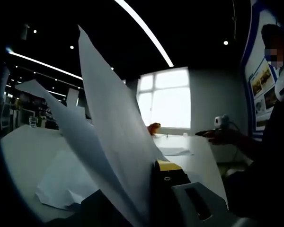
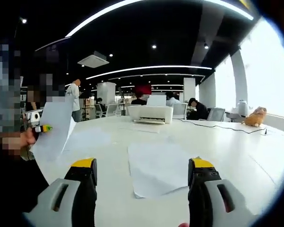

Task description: Organize the stack of printing papers by aligning and flattening the scattered papers on the table

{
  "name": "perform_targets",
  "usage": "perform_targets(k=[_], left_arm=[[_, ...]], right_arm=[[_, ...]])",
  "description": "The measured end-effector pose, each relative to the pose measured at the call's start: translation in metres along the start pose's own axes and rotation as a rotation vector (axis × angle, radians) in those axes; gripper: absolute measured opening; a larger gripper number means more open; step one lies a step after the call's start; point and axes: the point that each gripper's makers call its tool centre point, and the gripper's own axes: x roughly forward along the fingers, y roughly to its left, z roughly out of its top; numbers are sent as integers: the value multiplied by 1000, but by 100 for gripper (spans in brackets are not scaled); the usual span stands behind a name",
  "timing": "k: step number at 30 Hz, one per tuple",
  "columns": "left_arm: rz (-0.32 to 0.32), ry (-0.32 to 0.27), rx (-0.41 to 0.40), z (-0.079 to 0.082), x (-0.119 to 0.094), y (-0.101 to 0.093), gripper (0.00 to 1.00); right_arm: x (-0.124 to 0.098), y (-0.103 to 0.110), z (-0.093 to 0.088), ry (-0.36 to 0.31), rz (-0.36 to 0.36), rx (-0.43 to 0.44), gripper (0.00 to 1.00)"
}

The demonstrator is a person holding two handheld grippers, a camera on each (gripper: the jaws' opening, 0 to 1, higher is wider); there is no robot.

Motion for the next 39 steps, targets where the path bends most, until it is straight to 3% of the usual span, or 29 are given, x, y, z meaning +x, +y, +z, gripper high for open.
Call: perform_targets(k=[32,39], left_arm=[[-1,0,3,1,0,0,8],[2,6,3,0,0,0,8]], right_arm=[[-9,-38,-12,11,-85,33,75],[2,-54,-19,30,-96,46,75]])
